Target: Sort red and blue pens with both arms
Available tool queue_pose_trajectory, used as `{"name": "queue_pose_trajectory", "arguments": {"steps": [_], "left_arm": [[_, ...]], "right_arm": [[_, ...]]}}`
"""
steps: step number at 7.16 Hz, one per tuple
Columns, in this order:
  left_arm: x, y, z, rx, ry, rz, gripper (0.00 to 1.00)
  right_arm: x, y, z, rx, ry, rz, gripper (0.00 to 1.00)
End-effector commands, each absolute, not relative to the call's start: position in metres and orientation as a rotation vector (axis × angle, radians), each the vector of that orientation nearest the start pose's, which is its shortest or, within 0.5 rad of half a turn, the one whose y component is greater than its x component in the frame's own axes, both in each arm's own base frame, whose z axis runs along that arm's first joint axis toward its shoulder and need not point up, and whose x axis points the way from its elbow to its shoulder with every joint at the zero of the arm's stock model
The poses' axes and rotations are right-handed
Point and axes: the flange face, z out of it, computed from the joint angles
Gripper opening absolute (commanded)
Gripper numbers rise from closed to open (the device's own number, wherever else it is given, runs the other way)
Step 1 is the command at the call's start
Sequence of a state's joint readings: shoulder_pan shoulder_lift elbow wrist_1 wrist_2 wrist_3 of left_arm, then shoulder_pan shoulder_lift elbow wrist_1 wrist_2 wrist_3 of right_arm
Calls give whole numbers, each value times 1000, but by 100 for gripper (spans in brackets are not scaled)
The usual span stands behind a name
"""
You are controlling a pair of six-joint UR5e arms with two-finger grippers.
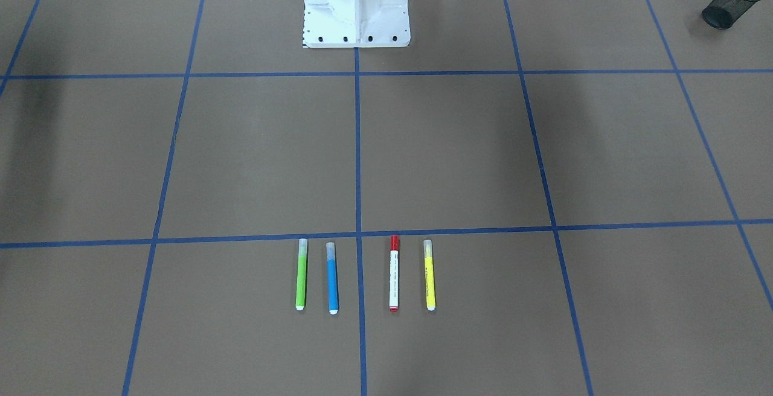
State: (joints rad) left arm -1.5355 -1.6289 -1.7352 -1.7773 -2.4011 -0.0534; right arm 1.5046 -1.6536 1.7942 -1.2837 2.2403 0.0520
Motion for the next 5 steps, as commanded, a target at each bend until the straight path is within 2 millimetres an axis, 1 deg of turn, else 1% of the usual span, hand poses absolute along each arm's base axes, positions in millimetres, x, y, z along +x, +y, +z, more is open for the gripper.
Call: {"name": "queue_pose_trajectory", "arguments": {"steps": [1,2,3,4,5], "left_arm": [[-40,-530,501,487,847,183,100],[5,-549,476,478,876,226,100],[55,-565,441,505,902,327,100],[76,-576,420,516,913,363,100],[77,-585,407,510,919,306,100]], "right_arm": [[34,-483,554,434,-699,-181,100],[17,-490,544,442,-707,-214,100],[-3,-505,528,458,-715,-249,100],[-13,-511,520,460,-723,-252,100],[-14,-511,518,461,-728,-250,100]]}}
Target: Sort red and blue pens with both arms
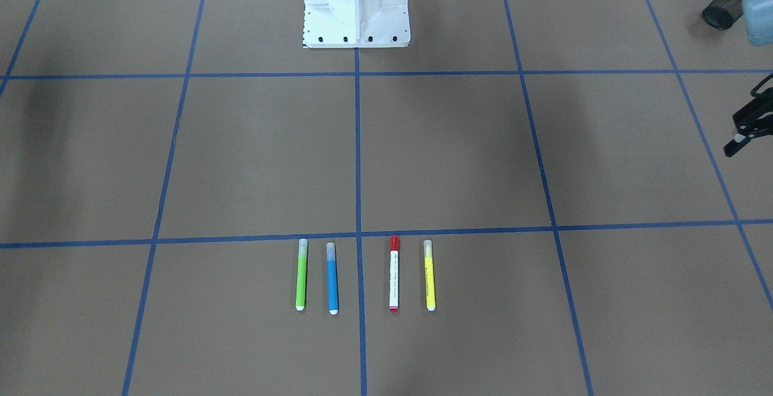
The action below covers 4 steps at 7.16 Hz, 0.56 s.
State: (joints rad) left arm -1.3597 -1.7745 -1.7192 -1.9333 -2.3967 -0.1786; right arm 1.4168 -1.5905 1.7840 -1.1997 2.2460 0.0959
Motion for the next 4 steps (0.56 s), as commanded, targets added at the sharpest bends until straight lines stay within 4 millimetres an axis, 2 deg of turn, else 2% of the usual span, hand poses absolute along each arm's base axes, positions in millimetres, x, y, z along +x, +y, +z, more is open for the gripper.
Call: {"name": "queue_pose_trajectory", "arguments": {"steps": [1,2,3,4], "left_arm": [[91,-601,388,519,900,282,100],[128,-608,381,486,920,306,100],[161,-617,354,490,943,345,100],[213,-615,329,437,988,346,100]], "right_arm": [[-14,-511,518,459,-727,-249,100],[-14,-511,519,458,-728,-249,100],[-14,-511,519,458,-728,-249,100],[-14,-511,519,458,-728,-251,100]]}}
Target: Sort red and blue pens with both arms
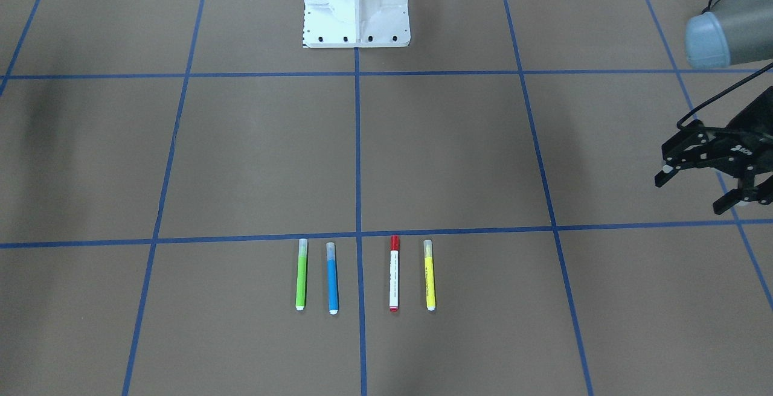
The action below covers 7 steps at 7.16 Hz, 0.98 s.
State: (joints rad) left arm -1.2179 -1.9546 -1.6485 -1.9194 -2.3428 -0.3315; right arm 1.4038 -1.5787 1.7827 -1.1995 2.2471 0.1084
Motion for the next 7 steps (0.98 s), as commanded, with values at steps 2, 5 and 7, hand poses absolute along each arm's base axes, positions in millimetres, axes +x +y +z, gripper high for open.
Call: {"name": "queue_pose_trajectory", "arguments": {"steps": [2,5,7], "left_arm": [[263,-623,305,373,1023,320,100],[363,-660,244,232,1046,276,100],[432,-672,221,129,1026,224,100]], "right_arm": [[-14,-512,520,456,-728,-249,100],[-14,-512,520,457,-728,-250,100],[-14,-512,521,456,-726,-249,100]]}}
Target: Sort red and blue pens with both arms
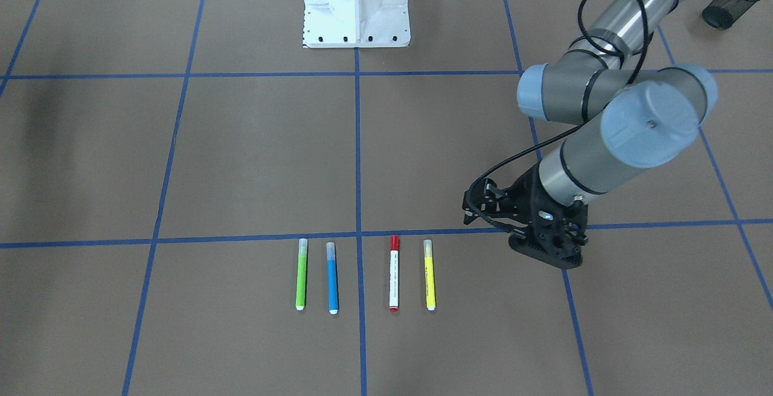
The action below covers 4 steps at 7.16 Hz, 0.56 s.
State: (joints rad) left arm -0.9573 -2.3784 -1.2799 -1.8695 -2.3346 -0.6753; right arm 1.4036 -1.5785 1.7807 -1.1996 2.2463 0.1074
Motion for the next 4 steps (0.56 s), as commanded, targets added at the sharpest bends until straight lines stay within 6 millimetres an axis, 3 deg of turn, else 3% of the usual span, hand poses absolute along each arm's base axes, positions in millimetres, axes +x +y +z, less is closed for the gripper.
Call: {"name": "queue_pose_trajectory", "arguments": {"steps": [1,2,4], "left_arm": [[478,-673,196,105,992,181,100],[506,-677,177,74,946,144,100],[563,-667,173,39,832,95,100]], "right_arm": [[-14,-512,521,454,-726,-249,100],[-15,-513,522,453,-726,-248,100],[-15,-513,522,454,-726,-249,100]]}}
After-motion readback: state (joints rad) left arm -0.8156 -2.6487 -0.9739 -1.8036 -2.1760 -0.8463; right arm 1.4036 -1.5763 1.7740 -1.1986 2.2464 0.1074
